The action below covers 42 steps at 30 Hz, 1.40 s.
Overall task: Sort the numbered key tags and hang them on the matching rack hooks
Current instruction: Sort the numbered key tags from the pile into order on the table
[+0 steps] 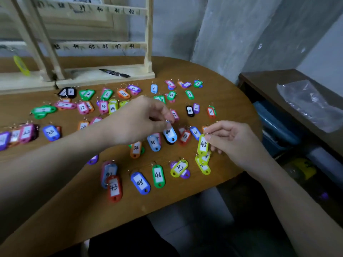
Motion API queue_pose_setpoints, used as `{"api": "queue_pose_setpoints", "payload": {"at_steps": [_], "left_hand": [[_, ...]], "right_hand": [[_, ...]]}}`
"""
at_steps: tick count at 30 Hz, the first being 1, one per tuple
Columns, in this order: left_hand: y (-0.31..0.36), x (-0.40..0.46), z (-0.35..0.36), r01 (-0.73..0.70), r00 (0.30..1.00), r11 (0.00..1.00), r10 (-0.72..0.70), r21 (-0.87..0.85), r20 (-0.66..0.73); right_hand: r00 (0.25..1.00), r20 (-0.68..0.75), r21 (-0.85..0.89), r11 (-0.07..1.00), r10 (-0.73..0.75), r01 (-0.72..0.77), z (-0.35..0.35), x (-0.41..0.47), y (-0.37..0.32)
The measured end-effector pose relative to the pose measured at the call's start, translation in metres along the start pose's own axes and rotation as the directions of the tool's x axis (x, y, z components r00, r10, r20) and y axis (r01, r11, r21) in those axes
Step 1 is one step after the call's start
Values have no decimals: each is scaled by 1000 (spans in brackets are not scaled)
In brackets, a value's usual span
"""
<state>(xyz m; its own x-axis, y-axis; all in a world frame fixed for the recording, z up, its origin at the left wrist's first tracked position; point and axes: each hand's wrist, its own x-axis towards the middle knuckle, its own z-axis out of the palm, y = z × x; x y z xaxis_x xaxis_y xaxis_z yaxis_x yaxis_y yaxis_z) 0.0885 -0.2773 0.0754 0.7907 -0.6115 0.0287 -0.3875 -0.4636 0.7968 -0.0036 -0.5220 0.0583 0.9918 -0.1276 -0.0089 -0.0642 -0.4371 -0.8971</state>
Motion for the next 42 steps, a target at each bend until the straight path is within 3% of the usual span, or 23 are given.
{"api": "queue_pose_setpoints", "payload": {"at_steps": [12,18,31,36,42], "left_hand": [[-16,-69,-10,56,997,994,-51,88,-65],[-32,-100,-18,85,992,995,-80,52,-101],[-58,-162,-63,158,973,982,-136,102,-188],[-64,-193,-96,215,962,967,-187,133,-197],[-79,-250,-128,300,915,946,-249,121,-317]], "right_hand": [[989,142,-6,999,-50,51,67,-41,-27],[979,194,-33,997,-57,65,97,-44,-32],[964,173,-314,916,-203,250,125,-38,-44],[941,174,-246,912,-292,328,140,-32,-67],[887,282,-175,890,-364,421,194,-31,-94]]}}
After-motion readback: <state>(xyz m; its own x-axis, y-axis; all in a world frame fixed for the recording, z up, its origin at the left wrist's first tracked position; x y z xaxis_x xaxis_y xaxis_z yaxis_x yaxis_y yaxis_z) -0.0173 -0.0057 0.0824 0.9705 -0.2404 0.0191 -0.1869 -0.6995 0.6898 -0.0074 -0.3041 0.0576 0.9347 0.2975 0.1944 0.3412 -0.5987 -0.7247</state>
